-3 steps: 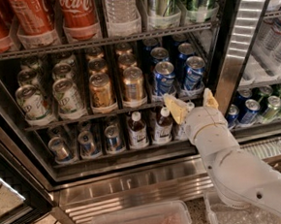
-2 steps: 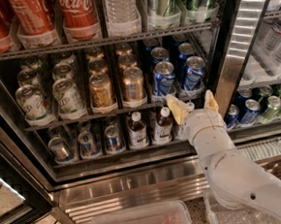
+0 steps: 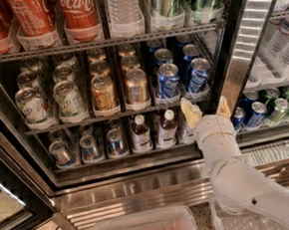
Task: Pick pepsi can from middle shelf of fridge
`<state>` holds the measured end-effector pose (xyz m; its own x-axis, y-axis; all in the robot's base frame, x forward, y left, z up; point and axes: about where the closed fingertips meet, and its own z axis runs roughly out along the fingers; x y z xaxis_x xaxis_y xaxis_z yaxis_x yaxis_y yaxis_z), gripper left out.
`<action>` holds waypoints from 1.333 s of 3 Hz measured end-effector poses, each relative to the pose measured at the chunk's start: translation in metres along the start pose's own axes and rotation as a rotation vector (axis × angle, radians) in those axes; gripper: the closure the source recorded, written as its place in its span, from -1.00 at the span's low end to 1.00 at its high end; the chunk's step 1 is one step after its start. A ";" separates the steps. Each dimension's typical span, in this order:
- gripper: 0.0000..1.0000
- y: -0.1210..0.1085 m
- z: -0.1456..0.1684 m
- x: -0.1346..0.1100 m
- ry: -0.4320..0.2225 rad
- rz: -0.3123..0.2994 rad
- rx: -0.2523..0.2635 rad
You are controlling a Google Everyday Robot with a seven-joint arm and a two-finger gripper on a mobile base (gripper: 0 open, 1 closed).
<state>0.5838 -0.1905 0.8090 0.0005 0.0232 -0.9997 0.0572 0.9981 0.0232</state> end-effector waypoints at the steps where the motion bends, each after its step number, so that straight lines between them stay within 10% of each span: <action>1: -0.50 -0.010 0.006 -0.002 -0.017 -0.018 0.034; 4: -0.50 -0.017 0.034 -0.027 -0.065 -0.037 0.039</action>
Offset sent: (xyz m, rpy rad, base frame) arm 0.0235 -0.0262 0.0215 -0.0387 -0.0668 -0.0693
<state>0.6171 -0.2100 0.8355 0.0626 -0.0189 -0.9979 0.0973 0.9952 -0.0128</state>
